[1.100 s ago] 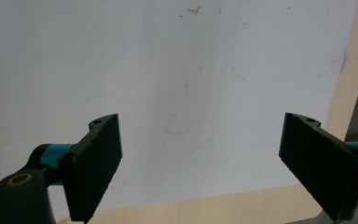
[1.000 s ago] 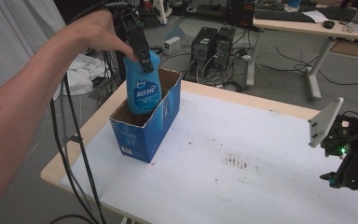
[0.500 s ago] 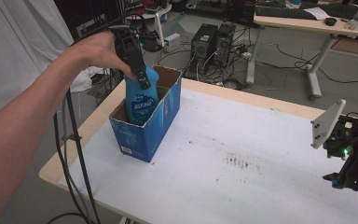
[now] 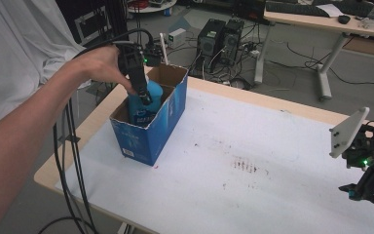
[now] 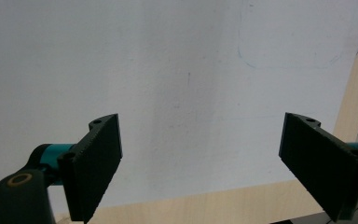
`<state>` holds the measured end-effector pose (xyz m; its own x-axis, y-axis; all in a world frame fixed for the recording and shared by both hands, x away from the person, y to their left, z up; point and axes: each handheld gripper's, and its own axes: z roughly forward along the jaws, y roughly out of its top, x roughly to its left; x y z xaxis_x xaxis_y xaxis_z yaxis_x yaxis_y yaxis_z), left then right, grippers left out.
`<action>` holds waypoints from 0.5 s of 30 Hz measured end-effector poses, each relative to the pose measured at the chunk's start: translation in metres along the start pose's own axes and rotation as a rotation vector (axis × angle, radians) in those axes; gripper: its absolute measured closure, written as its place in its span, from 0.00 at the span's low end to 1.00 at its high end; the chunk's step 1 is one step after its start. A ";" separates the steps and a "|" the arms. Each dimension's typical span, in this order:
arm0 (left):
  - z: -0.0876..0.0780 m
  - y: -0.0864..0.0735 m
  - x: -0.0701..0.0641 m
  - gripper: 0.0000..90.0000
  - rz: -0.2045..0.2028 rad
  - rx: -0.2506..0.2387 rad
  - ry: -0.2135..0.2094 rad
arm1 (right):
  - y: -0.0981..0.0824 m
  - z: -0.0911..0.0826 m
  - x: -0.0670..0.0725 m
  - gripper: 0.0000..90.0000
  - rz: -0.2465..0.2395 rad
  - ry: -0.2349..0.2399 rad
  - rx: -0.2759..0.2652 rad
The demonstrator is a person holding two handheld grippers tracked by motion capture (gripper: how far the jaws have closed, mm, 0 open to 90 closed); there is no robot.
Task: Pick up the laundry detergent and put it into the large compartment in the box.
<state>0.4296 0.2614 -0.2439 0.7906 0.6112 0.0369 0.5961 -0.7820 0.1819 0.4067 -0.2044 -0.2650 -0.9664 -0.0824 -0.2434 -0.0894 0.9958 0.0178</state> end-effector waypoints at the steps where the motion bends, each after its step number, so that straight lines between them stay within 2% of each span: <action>1: 0.002 0.000 0.000 0.42 0.011 0.002 -0.002 | 0.000 0.000 0.000 0.14 0.001 0.001 -0.002; 5: 0.007 -0.001 -0.001 0.42 0.044 0.014 0.003 | -0.001 0.000 0.000 0.14 -0.008 0.000 -0.002; 7: 0.010 -0.001 -0.003 0.42 0.077 0.021 0.001 | 0.000 0.000 0.001 0.14 -0.006 0.005 -0.004; 15: 0.023 -0.003 -0.002 0.42 0.116 0.031 -0.012 | 0.002 0.003 0.000 0.14 -0.009 0.010 0.004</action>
<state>0.4297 0.2594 -0.2669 0.8563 0.5147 0.0442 0.5040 -0.8511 0.1467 0.4072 -0.2020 -0.2676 -0.9678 -0.0922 -0.2341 -0.0976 0.9952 0.0116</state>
